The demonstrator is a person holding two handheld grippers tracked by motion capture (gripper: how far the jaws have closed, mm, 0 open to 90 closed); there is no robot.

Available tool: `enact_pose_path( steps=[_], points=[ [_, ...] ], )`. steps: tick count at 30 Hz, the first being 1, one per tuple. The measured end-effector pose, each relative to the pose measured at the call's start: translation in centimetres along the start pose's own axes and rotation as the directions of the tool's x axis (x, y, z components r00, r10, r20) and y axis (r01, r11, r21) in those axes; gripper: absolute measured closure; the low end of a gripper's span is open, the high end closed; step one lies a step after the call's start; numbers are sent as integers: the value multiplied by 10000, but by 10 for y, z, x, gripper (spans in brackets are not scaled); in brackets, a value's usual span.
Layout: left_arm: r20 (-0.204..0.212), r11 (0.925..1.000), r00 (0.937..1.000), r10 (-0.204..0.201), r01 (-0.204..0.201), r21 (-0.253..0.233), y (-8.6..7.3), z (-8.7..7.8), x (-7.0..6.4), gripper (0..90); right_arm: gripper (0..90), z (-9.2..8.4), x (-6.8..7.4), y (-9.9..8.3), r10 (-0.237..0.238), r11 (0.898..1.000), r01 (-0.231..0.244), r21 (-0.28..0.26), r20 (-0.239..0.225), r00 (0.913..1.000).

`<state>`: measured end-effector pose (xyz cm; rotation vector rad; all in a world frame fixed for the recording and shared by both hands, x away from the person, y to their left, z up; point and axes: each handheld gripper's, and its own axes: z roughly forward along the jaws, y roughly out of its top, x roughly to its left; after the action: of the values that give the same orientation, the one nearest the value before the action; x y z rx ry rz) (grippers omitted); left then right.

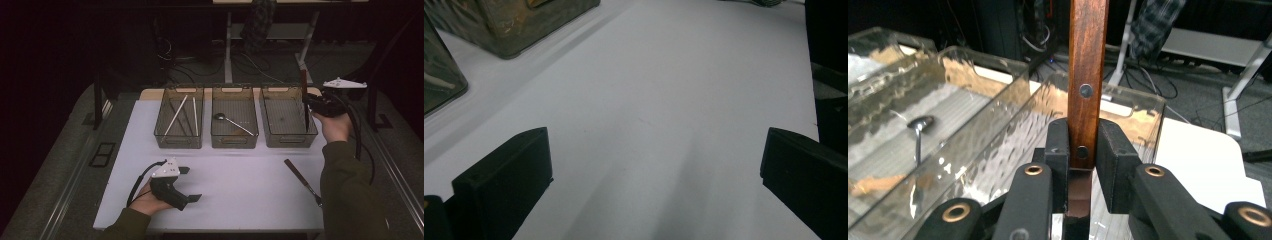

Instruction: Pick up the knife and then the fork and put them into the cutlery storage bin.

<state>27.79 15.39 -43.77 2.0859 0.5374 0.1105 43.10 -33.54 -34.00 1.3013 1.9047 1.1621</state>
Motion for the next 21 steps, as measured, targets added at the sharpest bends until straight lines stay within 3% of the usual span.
enact_pose_path(
  steps=[21],
  points=[
    [10,10000,10000,16,-16,1,0,1,-1,0,761,23,-7,-37,-58,9894,30,1449,191,9998]
  ],
)
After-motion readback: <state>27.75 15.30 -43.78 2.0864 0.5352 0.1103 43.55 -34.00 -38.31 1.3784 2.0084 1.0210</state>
